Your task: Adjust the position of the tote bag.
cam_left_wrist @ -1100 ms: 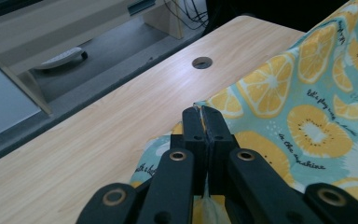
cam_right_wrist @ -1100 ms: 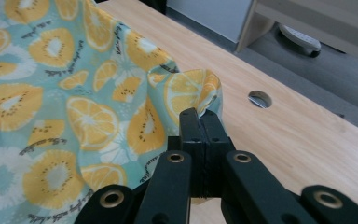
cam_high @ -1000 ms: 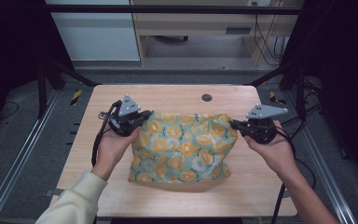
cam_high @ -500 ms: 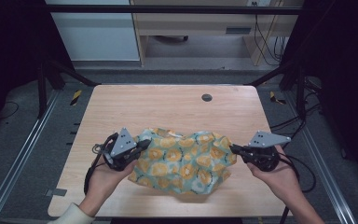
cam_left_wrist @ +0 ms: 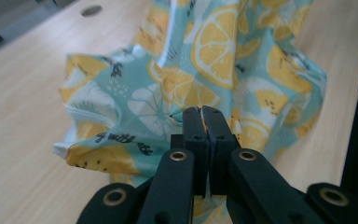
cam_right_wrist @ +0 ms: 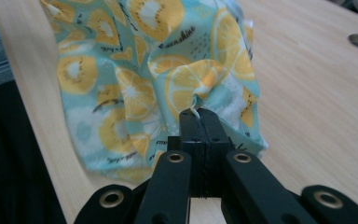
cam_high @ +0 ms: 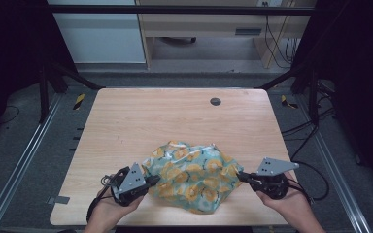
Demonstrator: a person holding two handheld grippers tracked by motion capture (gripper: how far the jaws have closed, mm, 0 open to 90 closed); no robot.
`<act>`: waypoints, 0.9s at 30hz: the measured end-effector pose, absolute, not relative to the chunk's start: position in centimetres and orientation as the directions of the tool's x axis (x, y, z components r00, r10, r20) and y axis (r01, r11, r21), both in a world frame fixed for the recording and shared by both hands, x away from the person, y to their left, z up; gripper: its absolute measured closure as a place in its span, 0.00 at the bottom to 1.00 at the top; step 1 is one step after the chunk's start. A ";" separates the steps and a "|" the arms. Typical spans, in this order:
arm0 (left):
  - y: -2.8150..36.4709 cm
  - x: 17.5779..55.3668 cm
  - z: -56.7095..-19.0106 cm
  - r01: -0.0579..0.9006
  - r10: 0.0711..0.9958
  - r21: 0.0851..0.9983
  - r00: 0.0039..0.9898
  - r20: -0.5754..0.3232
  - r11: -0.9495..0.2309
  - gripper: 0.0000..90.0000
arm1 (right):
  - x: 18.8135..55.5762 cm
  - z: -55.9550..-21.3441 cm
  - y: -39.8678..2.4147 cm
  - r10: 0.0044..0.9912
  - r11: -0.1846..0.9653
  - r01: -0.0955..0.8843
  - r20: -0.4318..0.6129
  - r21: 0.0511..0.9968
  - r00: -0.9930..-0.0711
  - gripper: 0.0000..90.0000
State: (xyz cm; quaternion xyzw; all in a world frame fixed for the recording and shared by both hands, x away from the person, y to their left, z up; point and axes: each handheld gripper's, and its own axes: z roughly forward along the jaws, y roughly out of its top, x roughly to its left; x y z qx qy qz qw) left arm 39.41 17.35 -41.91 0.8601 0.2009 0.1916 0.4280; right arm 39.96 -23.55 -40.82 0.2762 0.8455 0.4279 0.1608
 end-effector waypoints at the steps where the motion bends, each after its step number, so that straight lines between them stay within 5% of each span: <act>1: 17.3 39.4 -42.7 0.190 0.495 0.795 0.855 0.155 -0.576 0.99 | 39.9 -41.1 -23.6 0.599 0.485 0.329 -0.034 0.810 -0.800 1.00; 27: 17.1 42.1 -47.2 0.247 0.503 0.701 0.845 0.183 -0.669 0.99 | 41.5 -46.2 -23.8 0.592 0.535 0.413 0.022 0.737 -0.806 1.00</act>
